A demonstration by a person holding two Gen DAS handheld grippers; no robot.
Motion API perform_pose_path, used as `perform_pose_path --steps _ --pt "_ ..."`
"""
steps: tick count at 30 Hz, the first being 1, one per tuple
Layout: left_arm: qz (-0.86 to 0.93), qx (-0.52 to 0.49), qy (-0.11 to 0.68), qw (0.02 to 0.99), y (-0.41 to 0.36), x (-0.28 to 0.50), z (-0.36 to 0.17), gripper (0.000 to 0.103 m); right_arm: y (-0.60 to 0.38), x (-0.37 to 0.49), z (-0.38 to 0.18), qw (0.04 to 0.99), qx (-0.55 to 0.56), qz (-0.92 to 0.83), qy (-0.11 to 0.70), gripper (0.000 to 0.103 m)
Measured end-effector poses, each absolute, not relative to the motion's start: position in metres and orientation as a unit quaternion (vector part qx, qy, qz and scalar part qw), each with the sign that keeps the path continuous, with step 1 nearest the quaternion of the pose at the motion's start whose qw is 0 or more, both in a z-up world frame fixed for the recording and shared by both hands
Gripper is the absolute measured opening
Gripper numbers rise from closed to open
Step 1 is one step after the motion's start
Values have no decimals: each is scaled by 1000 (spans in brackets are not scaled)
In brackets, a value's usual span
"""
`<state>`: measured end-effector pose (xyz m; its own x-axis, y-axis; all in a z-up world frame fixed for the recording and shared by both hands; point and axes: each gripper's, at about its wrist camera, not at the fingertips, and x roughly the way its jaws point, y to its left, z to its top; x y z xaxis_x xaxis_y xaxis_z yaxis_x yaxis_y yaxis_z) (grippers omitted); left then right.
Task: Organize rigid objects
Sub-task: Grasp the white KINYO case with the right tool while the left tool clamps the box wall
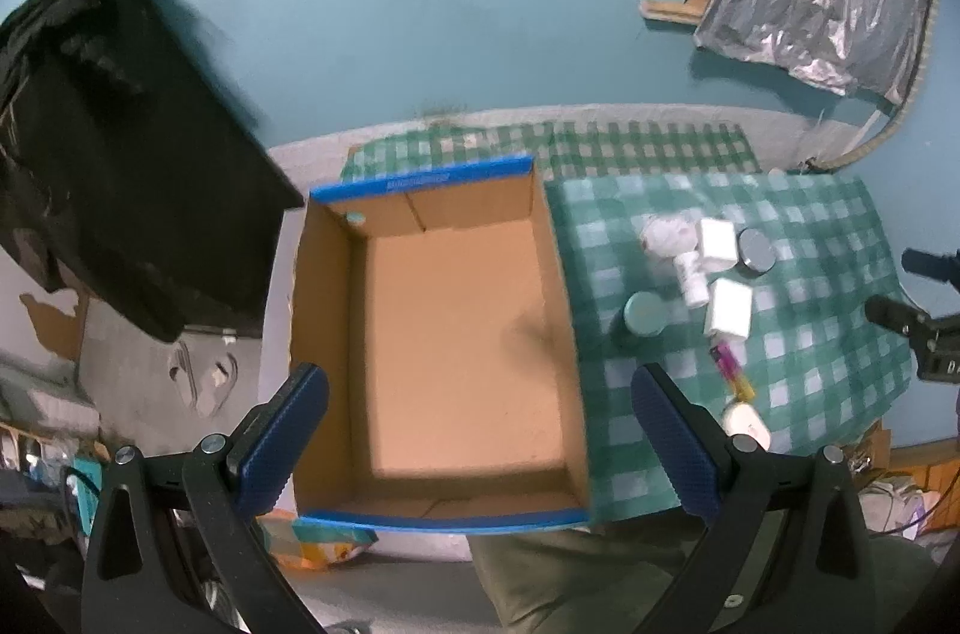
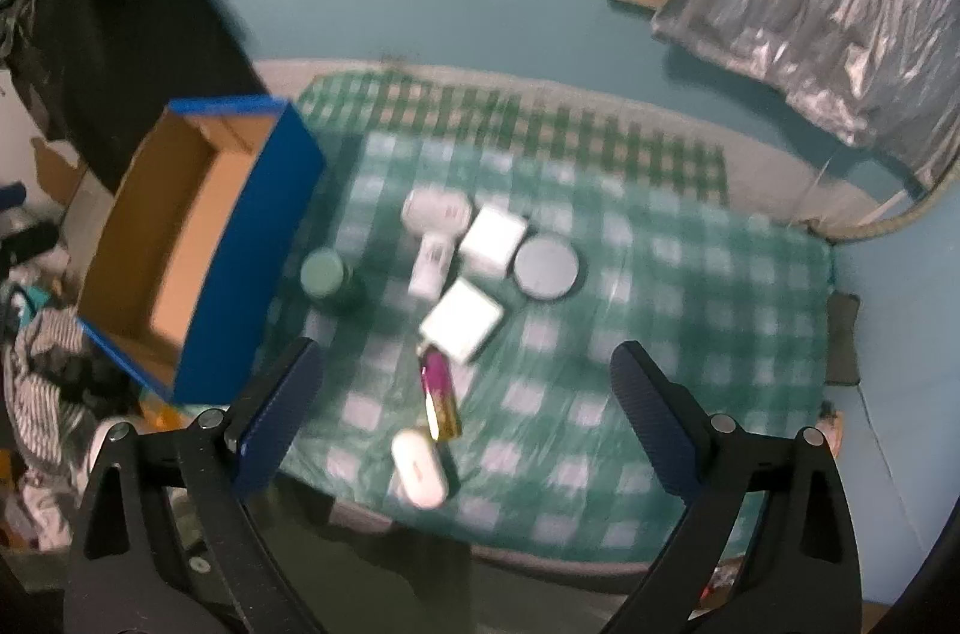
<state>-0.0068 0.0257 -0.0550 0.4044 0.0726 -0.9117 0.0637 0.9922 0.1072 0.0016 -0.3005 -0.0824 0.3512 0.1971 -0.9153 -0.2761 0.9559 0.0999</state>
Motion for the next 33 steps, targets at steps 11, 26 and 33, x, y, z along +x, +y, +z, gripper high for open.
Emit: perform_pose_path --steps 11,26,33 --pt "30 56 585 809 59 -4 -101 102 -286 -16 -170 757 -64 184 623 86" --pt "74 33 631 772 155 1 -176 95 -266 -26 -255 683 -87 216 692 78" --pt "74 50 657 748 171 5 -202 83 -251 -31 -278 672 -90 206 705 69"
